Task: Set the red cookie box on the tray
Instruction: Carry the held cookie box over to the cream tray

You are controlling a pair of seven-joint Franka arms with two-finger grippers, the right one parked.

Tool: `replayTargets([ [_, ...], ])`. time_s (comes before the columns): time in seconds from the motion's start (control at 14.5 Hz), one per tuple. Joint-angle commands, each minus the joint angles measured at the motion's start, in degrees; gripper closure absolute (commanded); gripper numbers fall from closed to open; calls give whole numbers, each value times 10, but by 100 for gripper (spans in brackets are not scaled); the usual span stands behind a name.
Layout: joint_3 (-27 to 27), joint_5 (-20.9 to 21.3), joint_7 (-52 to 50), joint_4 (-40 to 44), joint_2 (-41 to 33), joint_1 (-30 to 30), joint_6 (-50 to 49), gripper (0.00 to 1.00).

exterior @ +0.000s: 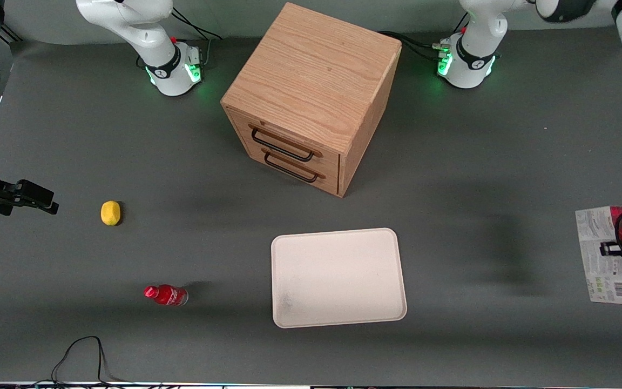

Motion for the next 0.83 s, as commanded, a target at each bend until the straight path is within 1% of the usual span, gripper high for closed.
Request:
replayTargets([
  [0.0, -42, 11, 2, 8, -42, -29, -45, 100],
  [0.07, -60, 13, -18, 23, -43, -42, -58, 100],
  [0.21, -106, 14, -125, 51, -40, -65, -74, 100],
  [0.34, -163, 14, -212, 58, -30, -71, -56, 100],
  [0.48, -189, 18, -299, 63, -5, -99, -24, 100],
  [0.55, -193, 25, -322, 63, 9, -116, -5, 100],
  [0.69, -202, 77, -333, 61, 41, -147, 29, 100],
  [0.76, -212, 91, -344, 60, 60, -154, 43, 100],
])
